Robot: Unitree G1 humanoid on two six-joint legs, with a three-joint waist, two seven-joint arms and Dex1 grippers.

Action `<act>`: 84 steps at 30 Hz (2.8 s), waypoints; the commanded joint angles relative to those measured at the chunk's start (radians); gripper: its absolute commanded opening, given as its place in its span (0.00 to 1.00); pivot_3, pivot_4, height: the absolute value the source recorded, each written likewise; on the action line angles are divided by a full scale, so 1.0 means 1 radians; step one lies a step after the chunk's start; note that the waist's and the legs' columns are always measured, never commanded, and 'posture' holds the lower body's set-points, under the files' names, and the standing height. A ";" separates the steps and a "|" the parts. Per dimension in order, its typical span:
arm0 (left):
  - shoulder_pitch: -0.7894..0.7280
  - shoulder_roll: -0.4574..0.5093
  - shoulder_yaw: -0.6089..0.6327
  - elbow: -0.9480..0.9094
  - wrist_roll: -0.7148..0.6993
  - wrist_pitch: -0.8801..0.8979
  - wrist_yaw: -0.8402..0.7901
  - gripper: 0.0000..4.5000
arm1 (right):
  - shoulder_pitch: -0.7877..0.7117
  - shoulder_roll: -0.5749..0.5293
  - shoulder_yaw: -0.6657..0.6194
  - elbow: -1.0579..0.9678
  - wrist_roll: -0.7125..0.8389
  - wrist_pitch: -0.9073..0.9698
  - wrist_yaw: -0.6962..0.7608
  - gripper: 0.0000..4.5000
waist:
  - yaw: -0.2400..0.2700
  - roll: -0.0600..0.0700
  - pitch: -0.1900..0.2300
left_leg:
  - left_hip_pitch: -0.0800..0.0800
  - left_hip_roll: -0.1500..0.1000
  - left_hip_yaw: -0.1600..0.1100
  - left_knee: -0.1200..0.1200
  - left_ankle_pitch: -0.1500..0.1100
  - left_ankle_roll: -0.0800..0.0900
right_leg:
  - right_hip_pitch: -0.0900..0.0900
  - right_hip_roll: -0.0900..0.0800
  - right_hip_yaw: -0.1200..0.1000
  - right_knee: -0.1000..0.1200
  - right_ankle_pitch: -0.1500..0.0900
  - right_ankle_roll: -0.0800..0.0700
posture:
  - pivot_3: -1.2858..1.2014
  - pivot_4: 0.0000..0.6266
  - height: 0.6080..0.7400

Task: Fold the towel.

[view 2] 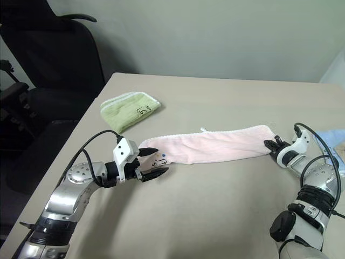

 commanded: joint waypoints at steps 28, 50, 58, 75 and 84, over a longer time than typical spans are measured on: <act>-0.002 -0.013 -0.020 -0.051 0.001 0.018 0.013 1.00 | 0.235 -0.466 1.123 -0.530 -0.616 -0.724 0.417 0.01 | 0.004 0.001 0.000 | -0.001 0.000 -0.001 0.002 0.000 0.000 | 0.002 0.000 -0.001 -0.001 0.003 0.010 | 0.52 0.24 1.00; 0.042 -0.018 -0.009 -0.019 -0.004 -0.021 -0.003 1.00 | 0.365 -0.415 0.826 -0.695 -0.355 -0.570 0.601 0.83 | 0.008 0.000 0.000 | -0.001 0.000 0.000 0.002 0.001 -0.002 | 0.002 0.000 0.000 -0.001 0.000 0.004 | 0.52 0.24 1.00; 0.051 -0.028 0.061 -0.017 -0.110 0.058 -0.009 1.00 | 0.434 -0.433 0.721 -0.732 -0.221 -0.540 0.657 0.83 | 0.010 -0.001 -0.001 | 0.000 0.000 0.000 0.002 0.001 -0.003 | 0.005 0.001 0.001 -0.002 -0.003 0.005 | 0.52 0.24 1.00; 0.189 -0.108 0.340 -0.144 -0.659 0.599 0.201 1.00 | 0.268 -0.215 0.790 -0.396 -0.243 -0.520 0.485 0.01 | 0.010 -0.003 -0.002 | 0.006 0.000 -0.001 0.000 0.002 -0.003 | 0.009 0.001 0.001 -0.001 -0.004 0.005 | 0.52 0.24 1.00; 0.237 -0.243 0.354 -0.165 -0.889 0.825 0.583 1.00 | 0.274 -0.175 0.789 -0.398 -0.246 -0.543 0.473 0.01 | 0.013 -0.003 -0.002 | 0.014 -0.001 0.001 -0.001 0.002 -0.005 | 0.017 0.001 0.001 -0.001 -0.006 0.003 | 0.52 0.24 1.00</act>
